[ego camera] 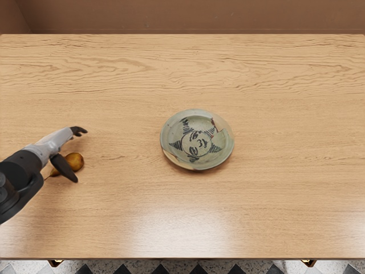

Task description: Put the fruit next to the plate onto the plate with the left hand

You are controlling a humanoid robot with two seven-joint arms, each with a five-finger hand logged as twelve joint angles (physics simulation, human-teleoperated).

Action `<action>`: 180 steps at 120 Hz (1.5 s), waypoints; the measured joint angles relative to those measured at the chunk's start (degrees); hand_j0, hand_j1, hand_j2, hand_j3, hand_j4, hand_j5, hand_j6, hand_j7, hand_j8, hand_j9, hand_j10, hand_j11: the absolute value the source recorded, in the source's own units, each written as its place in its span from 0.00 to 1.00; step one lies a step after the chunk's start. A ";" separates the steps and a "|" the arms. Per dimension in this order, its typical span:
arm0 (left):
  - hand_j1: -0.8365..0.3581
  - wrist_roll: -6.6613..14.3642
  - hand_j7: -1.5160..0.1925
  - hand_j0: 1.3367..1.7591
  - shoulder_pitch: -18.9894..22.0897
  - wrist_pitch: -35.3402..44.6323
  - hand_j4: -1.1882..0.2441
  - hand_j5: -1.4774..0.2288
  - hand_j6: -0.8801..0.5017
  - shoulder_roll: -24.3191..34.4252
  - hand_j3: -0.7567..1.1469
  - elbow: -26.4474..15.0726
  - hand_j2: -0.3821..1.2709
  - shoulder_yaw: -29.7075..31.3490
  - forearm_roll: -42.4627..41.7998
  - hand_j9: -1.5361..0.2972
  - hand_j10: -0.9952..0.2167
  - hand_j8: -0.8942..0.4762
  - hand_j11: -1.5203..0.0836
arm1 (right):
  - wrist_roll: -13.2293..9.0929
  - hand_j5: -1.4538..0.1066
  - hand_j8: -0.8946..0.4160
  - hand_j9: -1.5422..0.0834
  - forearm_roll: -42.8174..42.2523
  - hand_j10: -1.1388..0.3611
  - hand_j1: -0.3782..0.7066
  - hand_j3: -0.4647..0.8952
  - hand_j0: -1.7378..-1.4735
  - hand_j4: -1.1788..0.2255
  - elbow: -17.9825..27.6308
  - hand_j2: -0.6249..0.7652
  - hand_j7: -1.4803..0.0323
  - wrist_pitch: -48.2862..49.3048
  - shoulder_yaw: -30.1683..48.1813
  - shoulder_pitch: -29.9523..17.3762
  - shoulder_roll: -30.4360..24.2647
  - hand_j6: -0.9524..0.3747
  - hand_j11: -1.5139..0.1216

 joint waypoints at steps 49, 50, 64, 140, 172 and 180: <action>0.70 0.00 0.66 0.76 -0.09 0.24 0.62 0.64 0.42 0.47 0.40 -0.62 0.27 -0.07 -0.07 0.63 0.57 0.43 0.71 | 0.00 0.93 0.68 0.95 -0.01 0.76 0.03 0.34 0.30 0.84 0.00 0.45 0.98 0.01 0.00 0.00 0.00 0.72 0.93; 0.70 0.00 0.66 0.76 -0.09 0.24 0.62 0.64 0.42 0.45 0.40 -0.64 0.27 -0.07 -0.07 0.63 0.57 0.43 0.71 | 0.00 0.93 0.68 0.95 -0.01 0.76 0.03 0.34 0.30 0.84 0.00 0.45 0.98 0.01 0.00 0.00 0.00 0.72 0.93; 0.68 0.00 0.65 0.76 -0.09 0.26 0.60 0.62 0.40 0.34 0.40 -0.87 0.27 -0.09 -0.07 0.61 0.56 0.42 0.69 | 0.00 0.93 0.68 0.95 -0.01 0.76 0.03 0.34 0.30 0.84 0.00 0.45 0.98 0.00 0.00 0.00 0.00 0.72 0.93; 0.58 -0.02 0.56 0.76 -0.01 0.31 0.53 0.54 0.33 0.61 0.40 -0.98 0.30 -0.15 -0.15 0.54 0.47 0.34 0.60 | 0.00 0.93 0.68 0.95 -0.02 0.76 0.03 0.34 0.30 0.84 0.00 0.45 0.98 0.00 -0.03 0.00 0.00 0.72 0.93; 0.52 -0.02 0.52 0.76 0.04 0.31 0.49 0.49 0.29 0.61 0.40 -0.98 0.32 -0.04 -0.20 0.49 0.42 0.30 0.55 | 0.00 0.93 0.68 0.95 -0.02 0.76 0.03 0.34 0.30 0.84 0.00 0.45 0.98 0.00 0.03 0.00 0.00 0.72 0.93; 0.51 -0.01 0.51 0.76 0.06 0.27 0.48 0.49 0.28 0.52 0.40 -0.98 0.32 -0.02 -0.22 0.48 0.41 0.29 0.54 | 0.00 0.93 0.68 0.95 -0.01 0.76 0.03 0.34 0.30 0.84 0.00 0.45 0.98 -0.01 0.03 0.00 0.00 0.72 0.93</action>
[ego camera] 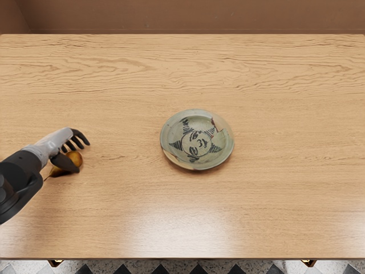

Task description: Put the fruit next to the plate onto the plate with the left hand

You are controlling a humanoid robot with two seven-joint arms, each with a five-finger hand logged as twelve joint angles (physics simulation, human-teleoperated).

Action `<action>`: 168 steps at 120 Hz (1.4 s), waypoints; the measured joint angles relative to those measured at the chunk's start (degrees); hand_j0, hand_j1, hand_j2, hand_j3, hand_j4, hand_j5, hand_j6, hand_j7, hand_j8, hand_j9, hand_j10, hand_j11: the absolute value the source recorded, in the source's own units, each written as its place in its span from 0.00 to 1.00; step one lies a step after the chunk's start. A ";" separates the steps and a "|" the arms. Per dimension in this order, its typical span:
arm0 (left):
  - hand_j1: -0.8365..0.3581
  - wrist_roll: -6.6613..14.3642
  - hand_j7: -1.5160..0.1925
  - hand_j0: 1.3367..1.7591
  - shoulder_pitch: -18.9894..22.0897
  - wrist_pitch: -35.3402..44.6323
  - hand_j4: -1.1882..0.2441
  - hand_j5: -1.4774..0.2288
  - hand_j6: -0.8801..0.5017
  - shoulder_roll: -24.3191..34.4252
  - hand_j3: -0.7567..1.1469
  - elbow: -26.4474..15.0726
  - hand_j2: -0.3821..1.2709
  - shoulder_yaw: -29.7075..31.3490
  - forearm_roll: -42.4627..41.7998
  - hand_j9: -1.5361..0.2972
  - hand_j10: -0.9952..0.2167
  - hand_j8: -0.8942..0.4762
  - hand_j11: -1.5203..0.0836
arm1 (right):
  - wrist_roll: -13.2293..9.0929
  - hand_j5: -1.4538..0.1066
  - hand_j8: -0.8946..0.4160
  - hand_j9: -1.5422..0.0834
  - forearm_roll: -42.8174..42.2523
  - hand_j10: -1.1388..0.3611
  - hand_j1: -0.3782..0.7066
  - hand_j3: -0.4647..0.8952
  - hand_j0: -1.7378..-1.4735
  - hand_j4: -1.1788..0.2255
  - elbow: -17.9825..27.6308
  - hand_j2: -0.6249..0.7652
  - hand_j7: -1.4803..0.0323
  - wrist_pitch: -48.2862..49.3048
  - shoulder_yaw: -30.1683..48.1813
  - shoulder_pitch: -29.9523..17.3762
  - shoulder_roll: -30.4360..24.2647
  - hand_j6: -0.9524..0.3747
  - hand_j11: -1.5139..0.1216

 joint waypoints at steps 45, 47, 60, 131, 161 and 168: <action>0.45 0.00 0.46 0.76 0.03 -0.05 0.44 0.43 0.23 0.02 0.40 0.00 0.36 0.02 -0.12 0.44 0.36 0.27 0.49 | 0.00 0.93 0.68 0.95 -0.01 0.76 0.03 0.34 0.30 0.84 0.00 0.45 0.98 -0.01 0.05 0.00 0.00 0.72 0.93; 0.45 0.00 0.45 0.76 0.03 -0.05 0.43 0.43 0.23 0.00 0.40 0.00 0.36 0.02 -0.12 0.43 0.35 0.27 0.49 | 0.00 0.93 0.68 0.95 -0.01 0.76 0.03 0.34 0.30 0.84 0.00 0.45 0.98 -0.01 0.05 0.00 0.00 0.72 0.93; 0.44 0.02 0.44 0.76 0.03 -0.06 0.42 0.42 0.22 -0.05 0.40 0.00 0.36 0.02 -0.20 0.42 0.34 0.28 0.47 | 0.00 0.93 0.68 0.95 0.01 0.76 0.03 0.34 0.30 0.84 0.00 0.45 0.98 -0.01 0.06 0.00 0.00 0.72 0.93; 0.44 0.05 0.38 0.75 0.03 -0.41 0.35 0.35 0.14 -0.27 0.40 0.02 0.41 0.00 -0.17 0.36 0.32 0.28 0.39 | 0.00 0.93 0.68 0.95 0.07 0.76 0.03 0.34 0.30 0.84 0.00 0.45 0.98 -0.05 0.13 0.00 0.00 0.72 0.93; 0.45 0.02 0.35 0.75 0.03 -0.44 0.32 0.33 0.11 -0.35 0.40 0.01 0.45 -0.05 -0.37 0.33 0.30 0.25 0.36 | 0.00 0.93 0.68 0.95 0.07 0.76 0.03 0.34 0.30 0.84 -0.02 0.45 0.98 -0.05 0.14 0.00 0.00 0.72 0.93; 0.45 0.02 0.35 0.75 0.03 -0.43 0.32 0.32 0.12 -0.35 0.40 0.02 0.46 -0.06 -0.48 0.33 0.31 0.26 0.35 | 0.00 0.93 0.68 0.95 0.07 0.76 0.03 0.34 0.30 0.84 -0.03 0.45 0.98 -0.05 0.14 0.00 0.00 0.72 0.93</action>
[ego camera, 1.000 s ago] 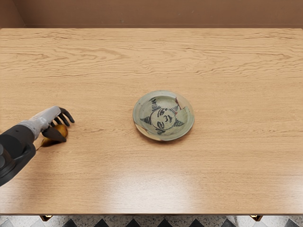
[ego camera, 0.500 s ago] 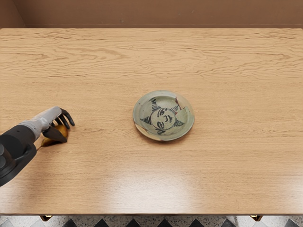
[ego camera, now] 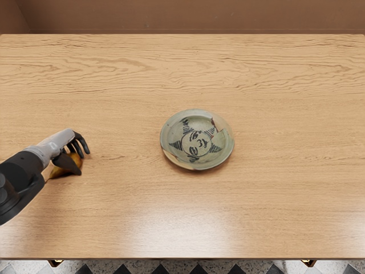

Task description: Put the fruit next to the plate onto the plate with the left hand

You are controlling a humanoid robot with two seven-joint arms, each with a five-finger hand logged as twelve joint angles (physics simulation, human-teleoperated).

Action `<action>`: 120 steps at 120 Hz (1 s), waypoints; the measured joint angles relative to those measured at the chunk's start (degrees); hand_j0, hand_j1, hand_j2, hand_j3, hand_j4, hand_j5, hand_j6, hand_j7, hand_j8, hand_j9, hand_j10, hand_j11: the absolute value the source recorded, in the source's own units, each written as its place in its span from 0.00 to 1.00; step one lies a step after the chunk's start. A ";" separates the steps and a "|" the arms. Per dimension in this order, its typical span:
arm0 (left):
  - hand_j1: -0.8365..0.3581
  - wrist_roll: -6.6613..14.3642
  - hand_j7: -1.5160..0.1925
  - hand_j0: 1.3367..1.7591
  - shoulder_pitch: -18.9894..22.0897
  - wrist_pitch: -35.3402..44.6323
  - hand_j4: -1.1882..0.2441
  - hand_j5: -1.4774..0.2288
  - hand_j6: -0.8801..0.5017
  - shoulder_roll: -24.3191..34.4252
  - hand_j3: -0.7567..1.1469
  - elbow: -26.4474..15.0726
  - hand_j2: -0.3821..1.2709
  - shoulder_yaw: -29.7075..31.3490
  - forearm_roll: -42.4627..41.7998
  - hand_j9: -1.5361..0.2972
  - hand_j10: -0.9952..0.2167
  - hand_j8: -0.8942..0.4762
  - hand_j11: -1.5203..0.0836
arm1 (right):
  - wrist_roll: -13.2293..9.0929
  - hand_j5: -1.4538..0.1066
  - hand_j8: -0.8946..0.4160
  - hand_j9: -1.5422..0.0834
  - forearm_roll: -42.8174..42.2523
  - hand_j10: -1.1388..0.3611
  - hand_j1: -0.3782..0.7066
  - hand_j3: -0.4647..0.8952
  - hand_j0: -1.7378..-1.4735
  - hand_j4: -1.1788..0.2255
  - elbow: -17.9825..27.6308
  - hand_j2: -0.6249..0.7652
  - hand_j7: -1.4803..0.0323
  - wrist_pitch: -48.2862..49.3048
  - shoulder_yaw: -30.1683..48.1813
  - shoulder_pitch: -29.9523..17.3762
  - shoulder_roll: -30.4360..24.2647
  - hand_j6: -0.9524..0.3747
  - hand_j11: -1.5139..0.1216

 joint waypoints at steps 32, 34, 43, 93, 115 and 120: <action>0.44 -0.03 0.32 0.75 -0.59 -0.10 0.32 0.30 0.13 0.17 0.40 -0.32 0.46 -0.17 -0.54 0.31 0.32 0.27 0.34 | 0.00 0.93 0.68 0.95 -0.01 0.76 0.03 0.34 0.30 0.84 -0.01 0.45 0.98 0.01 0.00 0.00 0.00 0.72 0.93; 0.44 -0.03 0.32 0.75 -0.61 -0.11 0.32 0.30 0.14 0.17 0.40 -0.34 0.46 -0.19 -0.54 0.31 0.32 0.27 0.34 | 0.00 0.93 0.68 0.95 -0.01 0.76 0.03 0.34 0.30 0.84 0.00 0.45 0.98 0.00 0.00 0.00 0.00 0.72 0.93; 0.44 -0.04 0.32 0.75 -0.82 -0.16 0.33 0.29 0.14 0.16 0.40 -0.40 0.46 -0.31 -0.59 0.31 0.33 0.28 0.34 | 0.00 0.93 0.68 0.95 0.00 0.76 0.03 0.34 0.30 0.84 -0.02 0.45 0.98 0.00 0.00 0.00 0.00 0.72 0.93; 0.42 -0.03 0.31 0.75 -5.02 -1.55 0.33 0.29 0.15 -0.51 0.40 -0.51 0.49 -0.68 -2.23 0.30 0.33 0.29 0.33 | 0.00 0.93 0.68 0.95 -0.06 0.76 0.03 0.34 0.30 0.84 -0.05 0.45 0.98 -0.02 0.00 0.00 0.00 0.72 0.93; 0.45 -0.01 0.32 0.75 -7.77 -2.66 0.32 0.29 0.13 -0.89 0.40 -0.46 0.47 -0.74 -3.62 0.30 0.32 0.27 0.34 | 0.00 0.93 0.68 0.95 -0.03 0.76 0.03 0.34 0.30 0.84 -0.06 0.45 0.98 -0.02 0.00 0.00 0.00 0.72 0.93; 0.45 -0.02 0.32 0.75 -8.58 -3.02 0.32 0.29 0.13 -1.57 0.40 -0.46 0.46 -0.75 -4.06 0.31 0.32 0.27 0.34 | 0.00 0.93 0.68 0.95 -0.03 0.76 0.03 0.34 0.30 0.84 -0.06 0.45 0.98 -0.02 -0.01 0.00 0.00 0.72 0.93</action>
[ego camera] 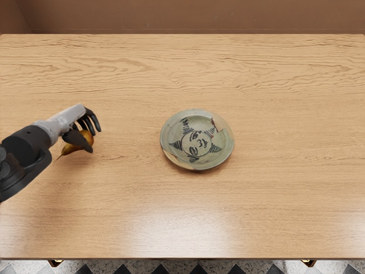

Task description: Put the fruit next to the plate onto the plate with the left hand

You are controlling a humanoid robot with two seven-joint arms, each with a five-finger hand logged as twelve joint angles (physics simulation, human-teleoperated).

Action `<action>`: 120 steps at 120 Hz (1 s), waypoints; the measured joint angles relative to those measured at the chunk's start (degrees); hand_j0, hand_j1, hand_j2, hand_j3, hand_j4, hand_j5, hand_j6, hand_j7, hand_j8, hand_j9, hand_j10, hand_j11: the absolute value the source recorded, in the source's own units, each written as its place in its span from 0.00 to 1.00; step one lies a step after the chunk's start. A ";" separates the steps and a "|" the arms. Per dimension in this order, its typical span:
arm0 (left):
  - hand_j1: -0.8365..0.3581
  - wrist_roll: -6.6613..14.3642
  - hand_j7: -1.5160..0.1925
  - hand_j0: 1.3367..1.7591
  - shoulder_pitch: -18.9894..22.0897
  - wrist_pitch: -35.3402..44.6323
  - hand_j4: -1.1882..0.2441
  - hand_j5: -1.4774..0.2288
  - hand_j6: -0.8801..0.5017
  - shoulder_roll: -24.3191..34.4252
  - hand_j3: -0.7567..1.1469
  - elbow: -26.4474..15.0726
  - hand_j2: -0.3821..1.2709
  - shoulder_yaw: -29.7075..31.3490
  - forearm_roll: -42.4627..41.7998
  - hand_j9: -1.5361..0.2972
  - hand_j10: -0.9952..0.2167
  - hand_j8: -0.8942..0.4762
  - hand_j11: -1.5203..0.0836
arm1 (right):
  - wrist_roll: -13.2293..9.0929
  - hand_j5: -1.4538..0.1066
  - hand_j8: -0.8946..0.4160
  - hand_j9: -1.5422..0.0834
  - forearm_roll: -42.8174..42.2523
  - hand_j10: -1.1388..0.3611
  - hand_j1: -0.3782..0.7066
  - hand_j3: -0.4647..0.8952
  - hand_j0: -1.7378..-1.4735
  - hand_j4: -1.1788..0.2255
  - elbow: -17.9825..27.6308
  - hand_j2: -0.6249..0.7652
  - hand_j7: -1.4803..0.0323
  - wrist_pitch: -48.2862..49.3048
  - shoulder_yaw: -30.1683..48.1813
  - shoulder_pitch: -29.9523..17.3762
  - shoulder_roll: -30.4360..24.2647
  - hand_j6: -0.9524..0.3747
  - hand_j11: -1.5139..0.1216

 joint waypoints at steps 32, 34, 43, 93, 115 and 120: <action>0.47 0.00 0.32 0.75 -3.59 -1.45 0.32 0.29 0.12 -1.05 0.40 0.03 0.43 -0.02 -3.14 0.30 0.31 0.26 0.34 | 0.00 0.93 0.68 0.95 0.02 0.76 0.03 0.34 0.30 0.84 0.00 0.45 0.98 -0.01 0.01 0.00 0.00 0.72 0.93; 0.47 -0.01 0.32 0.75 -3.87 -1.55 0.32 0.29 0.12 -1.06 0.40 0.04 0.43 -0.02 -3.34 0.30 0.31 0.26 0.34 | 0.00 0.93 0.68 0.95 0.01 0.76 0.03 0.34 0.30 0.84 0.00 0.45 0.98 -0.01 0.01 0.00 0.00 0.72 0.93; 0.47 0.00 0.32 0.75 -4.74 -1.93 0.32 0.29 0.12 -1.27 0.40 0.10 0.43 -0.01 -4.02 0.30 0.31 0.26 0.34 | 0.00 0.93 0.68 0.95 0.01 0.76 0.03 0.34 0.30 0.84 0.00 0.45 0.98 0.00 0.01 0.00 0.00 0.72 0.93; 0.42 -0.01 0.30 0.75 -10.86 -4.06 0.31 0.28 0.12 -4.84 0.40 0.46 0.50 0.04 -10.22 0.28 0.35 0.29 0.32 | 0.00 0.93 0.68 0.95 -0.05 0.76 0.03 0.34 0.30 0.84 0.00 0.45 0.98 0.01 0.00 0.00 0.00 0.72 0.93; 0.44 0.01 0.29 0.75 -12.88 -4.51 0.31 0.27 0.10 -6.47 0.40 0.52 0.47 0.07 -12.16 0.29 0.34 0.27 0.32 | 0.00 0.93 0.68 0.95 -0.06 0.76 0.03 0.34 0.30 0.84 0.00 0.45 0.98 0.01 -0.05 0.00 0.00 0.72 0.93; 0.44 0.00 0.29 0.75 -13.17 -4.55 0.31 0.27 0.10 -6.60 0.40 0.53 0.48 0.07 -12.63 0.28 0.34 0.28 0.32 | 0.00 0.93 0.68 0.95 -0.06 0.76 0.03 0.34 0.30 0.84 0.00 0.45 0.98 0.01 -0.06 0.00 0.00 0.72 0.93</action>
